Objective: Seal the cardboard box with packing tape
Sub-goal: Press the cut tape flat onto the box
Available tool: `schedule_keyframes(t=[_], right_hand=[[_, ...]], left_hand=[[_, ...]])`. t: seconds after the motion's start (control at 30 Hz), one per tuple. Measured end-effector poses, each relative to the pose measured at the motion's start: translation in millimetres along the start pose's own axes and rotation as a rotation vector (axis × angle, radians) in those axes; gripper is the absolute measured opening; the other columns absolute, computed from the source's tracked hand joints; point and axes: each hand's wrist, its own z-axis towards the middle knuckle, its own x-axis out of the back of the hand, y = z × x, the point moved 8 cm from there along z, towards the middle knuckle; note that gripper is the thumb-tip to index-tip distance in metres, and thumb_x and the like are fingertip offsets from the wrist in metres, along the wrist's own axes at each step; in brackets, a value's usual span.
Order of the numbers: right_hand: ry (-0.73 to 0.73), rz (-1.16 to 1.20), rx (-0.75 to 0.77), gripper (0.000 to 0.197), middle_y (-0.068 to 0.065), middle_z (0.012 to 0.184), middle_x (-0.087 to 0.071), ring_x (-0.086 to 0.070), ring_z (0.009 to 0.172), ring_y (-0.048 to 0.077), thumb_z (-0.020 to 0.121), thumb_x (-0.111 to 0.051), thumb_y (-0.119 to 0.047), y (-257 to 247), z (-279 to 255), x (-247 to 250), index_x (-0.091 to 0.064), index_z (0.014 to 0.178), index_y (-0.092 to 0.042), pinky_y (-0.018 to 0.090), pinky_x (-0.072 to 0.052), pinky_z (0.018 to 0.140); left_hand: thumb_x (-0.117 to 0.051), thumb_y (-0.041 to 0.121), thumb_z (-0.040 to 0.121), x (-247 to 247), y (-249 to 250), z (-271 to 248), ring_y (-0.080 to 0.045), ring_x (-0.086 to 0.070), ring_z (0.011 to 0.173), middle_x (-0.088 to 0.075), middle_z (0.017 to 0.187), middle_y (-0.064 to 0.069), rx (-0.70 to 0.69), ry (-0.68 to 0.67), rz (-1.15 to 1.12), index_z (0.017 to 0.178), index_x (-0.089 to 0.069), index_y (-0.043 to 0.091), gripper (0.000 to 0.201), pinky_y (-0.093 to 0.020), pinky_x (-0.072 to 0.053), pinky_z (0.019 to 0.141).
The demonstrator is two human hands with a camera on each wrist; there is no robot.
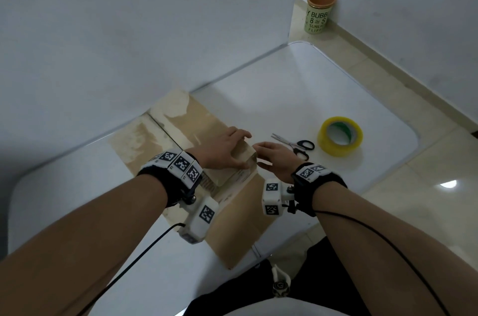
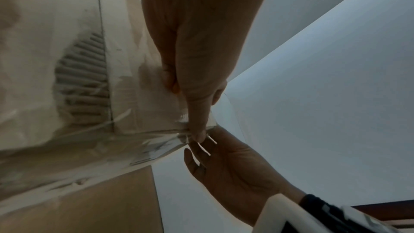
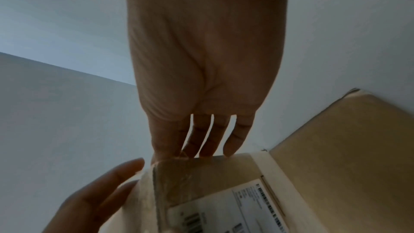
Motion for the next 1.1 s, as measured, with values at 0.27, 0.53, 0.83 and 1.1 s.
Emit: schedule_keyframes(t=[0.27, 0.53, 0.83, 1.1], right_hand=[[0.123, -0.458, 0.004, 0.043, 0.012, 0.13, -0.054, -0.053, 0.107, 0.021, 0.097, -0.05, -0.029, -9.7, 7.6, -0.5, -0.047, 0.134, -0.007, 0.042, -0.048, 0.096], [0.204, -0.283, 0.025, 0.03, 0.005, 0.068, -0.051, -0.047, 0.057, 0.015, 0.1, -0.043, -0.02, -23.0, 0.4, 5.0, -0.049, 0.072, -0.011, 0.025, -0.04, 0.054], [0.071, -0.432, 0.053, 0.038, 0.004, 0.111, -0.052, -0.048, 0.105, 0.018, 0.102, -0.038, -0.03, -21.3, -4.4, -17.7, -0.054, 0.127, -0.007, 0.04, -0.038, 0.104], [0.073, -0.434, 0.001, 0.045, 0.019, 0.133, -0.053, -0.051, 0.115, 0.029, 0.102, -0.035, -0.034, -25.8, -17.7, -27.3, -0.05, 0.133, -0.005, 0.042, -0.04, 0.103]], left_hand=[[-0.071, 0.049, 0.08, -0.7, 1.7, -1.4, -0.016, -0.041, 0.125, -0.036, 0.14, 0.001, 0.02, -0.002, -0.016, 0.145, -0.029, 0.024, 0.082, -0.024, -0.034, 0.099], [-0.068, 0.052, 0.08, -1.8, -0.6, 1.2, -0.017, -0.038, 0.128, -0.033, 0.143, 0.001, 0.031, -0.004, 0.028, 0.146, -0.029, 0.023, 0.081, -0.027, -0.033, 0.104], [-0.07, 0.049, 0.08, -0.4, -0.2, 1.9, -0.017, -0.038, 0.129, -0.034, 0.144, -0.001, 0.036, 0.02, 0.012, 0.147, -0.028, 0.02, 0.085, -0.029, -0.032, 0.107], [-0.072, 0.047, 0.079, -1.0, -2.8, 1.0, -0.019, -0.035, 0.134, -0.029, 0.151, -0.002, 0.053, 0.053, -0.056, 0.149, -0.024, 0.021, 0.089, -0.03, -0.031, 0.109]])
